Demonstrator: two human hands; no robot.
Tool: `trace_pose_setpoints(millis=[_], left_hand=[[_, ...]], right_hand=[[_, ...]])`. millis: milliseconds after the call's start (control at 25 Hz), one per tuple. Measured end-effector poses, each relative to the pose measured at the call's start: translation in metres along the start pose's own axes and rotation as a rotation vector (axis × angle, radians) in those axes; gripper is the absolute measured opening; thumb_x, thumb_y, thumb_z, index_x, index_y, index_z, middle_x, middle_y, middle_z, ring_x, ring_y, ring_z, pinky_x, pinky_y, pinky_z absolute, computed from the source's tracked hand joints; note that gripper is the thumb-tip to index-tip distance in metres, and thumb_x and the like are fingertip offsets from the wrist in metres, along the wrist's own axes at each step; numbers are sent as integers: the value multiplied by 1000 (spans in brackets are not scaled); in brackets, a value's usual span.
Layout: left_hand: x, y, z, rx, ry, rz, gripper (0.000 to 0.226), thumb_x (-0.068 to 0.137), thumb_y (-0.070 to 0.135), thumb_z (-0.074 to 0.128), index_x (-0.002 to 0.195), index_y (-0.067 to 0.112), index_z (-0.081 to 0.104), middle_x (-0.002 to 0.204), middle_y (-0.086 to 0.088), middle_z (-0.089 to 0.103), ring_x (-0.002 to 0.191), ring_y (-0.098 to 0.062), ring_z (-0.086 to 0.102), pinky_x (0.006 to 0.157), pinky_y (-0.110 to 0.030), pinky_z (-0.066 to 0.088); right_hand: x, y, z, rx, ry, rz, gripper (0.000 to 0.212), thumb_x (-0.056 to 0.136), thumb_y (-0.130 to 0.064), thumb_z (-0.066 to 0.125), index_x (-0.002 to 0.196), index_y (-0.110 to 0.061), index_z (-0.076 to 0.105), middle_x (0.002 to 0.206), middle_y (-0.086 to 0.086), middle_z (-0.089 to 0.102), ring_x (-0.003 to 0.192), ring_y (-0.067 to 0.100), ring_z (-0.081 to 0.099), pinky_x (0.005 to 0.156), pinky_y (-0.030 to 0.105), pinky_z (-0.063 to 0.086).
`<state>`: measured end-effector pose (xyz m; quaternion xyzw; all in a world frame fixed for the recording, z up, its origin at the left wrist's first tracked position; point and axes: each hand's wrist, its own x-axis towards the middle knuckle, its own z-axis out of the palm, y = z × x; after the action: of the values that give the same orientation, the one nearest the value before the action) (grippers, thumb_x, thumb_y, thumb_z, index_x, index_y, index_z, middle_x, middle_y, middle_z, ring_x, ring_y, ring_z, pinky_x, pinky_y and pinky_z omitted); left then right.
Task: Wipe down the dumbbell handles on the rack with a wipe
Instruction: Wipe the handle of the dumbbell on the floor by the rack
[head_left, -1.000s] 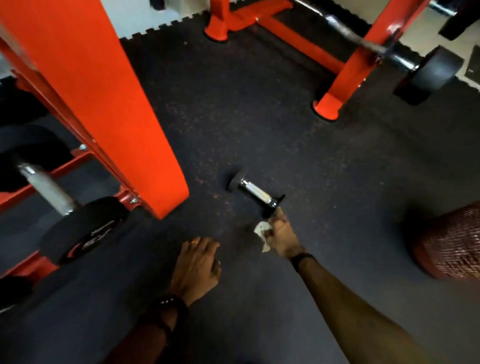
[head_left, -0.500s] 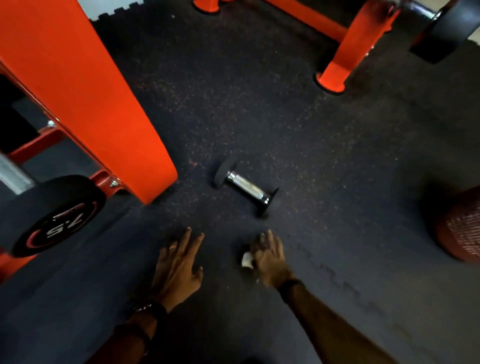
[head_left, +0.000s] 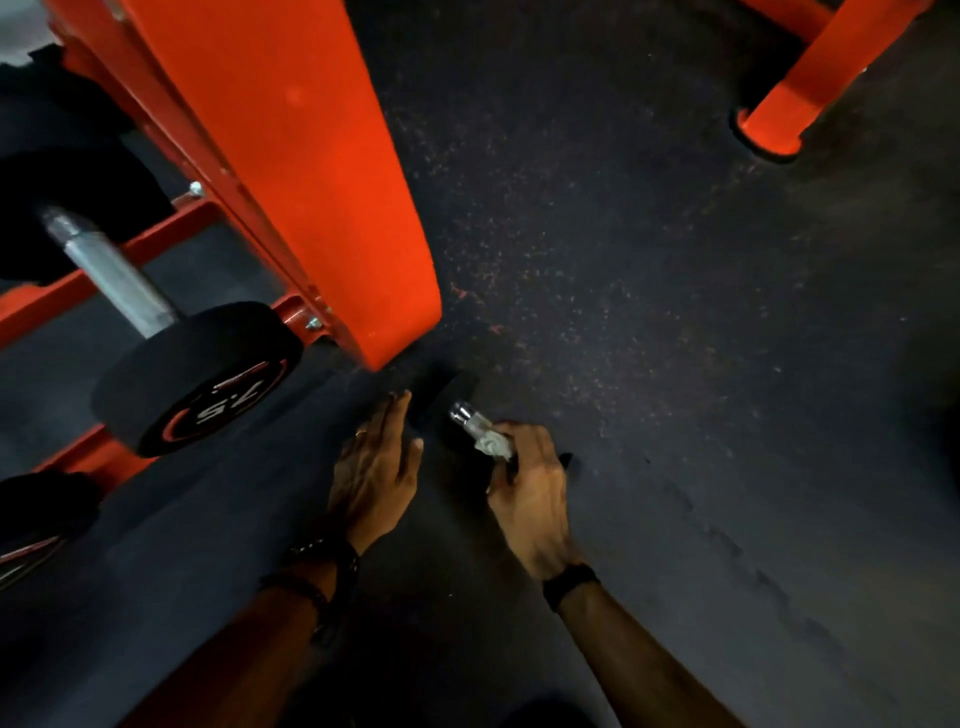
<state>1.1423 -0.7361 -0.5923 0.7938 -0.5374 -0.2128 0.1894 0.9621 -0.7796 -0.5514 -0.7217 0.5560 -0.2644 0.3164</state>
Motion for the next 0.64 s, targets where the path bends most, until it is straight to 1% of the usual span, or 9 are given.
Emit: trace_pose_setpoints(millis=[80, 160, 240, 280, 320, 360, 400, 480, 640], left_hand=[[-9, -18, -5, -28, 1, -10, 63, 95, 46, 31, 149, 17, 43, 148, -11, 49, 132, -31, 50, 106, -44, 40], [-16, -30, -12, -114, -14, -81, 62, 95, 49, 30, 143, 17, 51, 144, -9, 53, 132, -28, 49, 109, -39, 36], [-22, -43, -15, -190, -38, -123, 67, 93, 56, 25, 139, 19, 56, 143, -7, 54, 133, -25, 47, 111, -34, 32], [-26, -48, -15, -202, -66, -121, 69, 93, 59, 23, 140, 20, 55, 144, -8, 53, 135, -24, 45, 113, -35, 32], [-32, -51, -13, -202, -96, -105, 69, 93, 58, 22, 141, 20, 53, 145, -9, 52, 135, -25, 45, 115, -37, 32], [-38, -54, -9, -212, -113, -92, 66, 95, 55, 23, 142, 18, 52, 143, -10, 51, 133, -26, 46, 114, -41, 34], [-46, -58, -6, -242, -103, -87, 62, 97, 51, 25, 141, 17, 51, 139, -10, 53, 127, -26, 49, 111, -43, 37], [-56, -63, -2, -298, -59, -101, 54, 98, 45, 29, 138, 16, 52, 128, -9, 56, 116, -25, 54, 104, -46, 42], [-42, -53, -2, -296, -113, -139, 61, 95, 51, 26, 141, 19, 50, 134, -10, 53, 122, -27, 49, 108, -41, 36]], right_hand=[[2, -11, 21, -30, 3, 8, 35, 80, 5, 60, 111, -10, 64, 106, 5, 61, 93, 11, 57, 86, 24, 50], [-1, -17, 40, -56, -35, 30, 37, 80, 5, 60, 114, -7, 65, 110, 10, 63, 100, 23, 61, 92, 34, 52], [-20, -27, 61, -59, -172, 27, 41, 84, -3, 58, 125, -5, 61, 123, 13, 62, 113, 27, 60, 106, 29, 43], [-35, -33, 72, -76, -271, 22, 50, 85, -9, 56, 135, -3, 53, 134, 16, 56, 125, 29, 53, 113, 26, 33], [-51, -39, 82, -132, -376, -11, 63, 85, -16, 56, 144, -1, 41, 147, 20, 44, 137, 32, 41, 119, 30, 22], [-66, -44, 92, -227, -484, -56, 80, 82, -23, 58, 151, -1, 25, 156, 22, 28, 146, 35, 24, 122, 38, 14], [-81, -48, 102, -335, -562, -99, 95, 78, -31, 60, 154, -2, 10, 159, 24, 15, 149, 38, 10, 122, 47, 9], [-99, -55, 113, -464, -606, -134, 111, 69, -42, 61, 155, -2, 2, 159, 27, 8, 148, 42, 4, 119, 54, 8], [-72, -55, 115, -440, -555, 10, 99, 78, -43, 58, 156, -9, 8, 162, 17, 9, 150, 32, 6, 121, 49, 0]])
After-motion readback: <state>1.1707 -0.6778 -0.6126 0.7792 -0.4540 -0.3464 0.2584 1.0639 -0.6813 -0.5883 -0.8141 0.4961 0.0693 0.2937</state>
